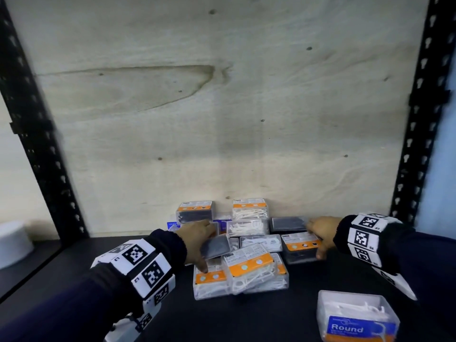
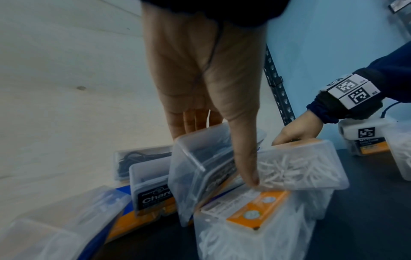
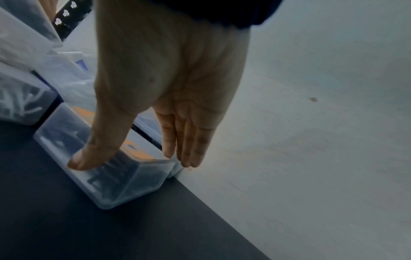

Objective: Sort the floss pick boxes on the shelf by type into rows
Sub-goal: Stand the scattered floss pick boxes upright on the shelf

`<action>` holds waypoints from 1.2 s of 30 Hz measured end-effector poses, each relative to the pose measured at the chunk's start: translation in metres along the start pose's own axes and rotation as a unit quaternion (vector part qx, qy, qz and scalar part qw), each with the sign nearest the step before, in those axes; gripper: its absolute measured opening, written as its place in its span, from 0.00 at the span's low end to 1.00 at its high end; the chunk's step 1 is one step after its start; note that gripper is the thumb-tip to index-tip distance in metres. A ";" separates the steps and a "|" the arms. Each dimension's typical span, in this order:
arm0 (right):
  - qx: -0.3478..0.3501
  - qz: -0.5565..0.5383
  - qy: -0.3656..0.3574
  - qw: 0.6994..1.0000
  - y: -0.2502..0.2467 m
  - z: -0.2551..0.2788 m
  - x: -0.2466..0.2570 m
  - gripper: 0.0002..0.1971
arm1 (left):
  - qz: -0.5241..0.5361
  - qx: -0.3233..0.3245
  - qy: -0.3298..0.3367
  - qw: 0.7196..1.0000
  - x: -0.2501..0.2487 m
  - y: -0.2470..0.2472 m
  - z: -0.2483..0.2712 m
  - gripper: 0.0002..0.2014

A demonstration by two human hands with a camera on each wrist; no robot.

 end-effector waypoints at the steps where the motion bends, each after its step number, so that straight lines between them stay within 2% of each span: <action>1: 0.008 0.008 -0.001 1.000 0.000 0.000 0.001 0.27 | 0.000 -0.006 -0.001 1.000 0.000 -0.001 0.000 0.32; 3: 0.015 0.012 0.002 1.000 -0.001 0.000 0.002 0.23 | 0.009 -0.018 -0.004 1.000 0.001 -0.002 0.000 0.30; 7: 0.028 -0.002 0.006 1.000 -0.004 0.004 0.002 0.31 | 0.031 -0.043 -0.011 0.999 0.007 -0.007 0.003 0.25; 12: 0.114 -0.125 0.066 0.983 0.004 0.020 -0.016 0.24 | 0.043 -0.067 -0.024 0.997 0.013 -0.022 0.013 0.21; 16: 0.036 -0.157 0.070 0.985 -0.008 0.032 -0.025 0.20 | 0.045 -0.072 -0.048 0.995 0.020 -0.031 0.024 0.25; 18: 0.011 -0.165 0.052 0.985 -0.010 0.037 -0.021 0.24 | 0.053 -0.084 -0.058 0.993 0.021 -0.037 0.031 0.26; 20: -0.005 -0.147 0.043 0.988 -0.008 0.042 -0.015 0.29 | 0.058 -0.097 -0.064 0.991 0.020 -0.046 0.038 0.26; 24: -0.047 -0.079 0.044 0.995 -0.014 0.053 -0.008 0.26 | 0.065 -0.127 -0.065 0.988 0.010 -0.068 0.054 0.27; 28: -0.075 -0.068 0.070 0.992 -0.026 0.082 -0.015 0.26 | 0.074 -0.137 -0.035 0.987 -0.016 -0.091 0.054 0.26; 33: -0.134 -0.073 0.103 0.983 -0.035 0.146 -0.039 0.23 | 0.068 -0.139 0.027 0.988 -0.062 -0.112 0.029 0.23; 36: -0.126 -0.086 0.125 0.980 -0.023 0.185 -0.054 0.20 | 0.049 -0.134 0.060 0.988 -0.097 -0.119 0.007 0.23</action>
Point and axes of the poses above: each hand's wrist, its own z-axis away from the middle knuckle, its own y-axis out of the palm, x = y × z, the point moved 9 cm from there along -z, towards the middle knuckle, and after that the axes turned 9 degrees about -z, right-handed, at the moved point
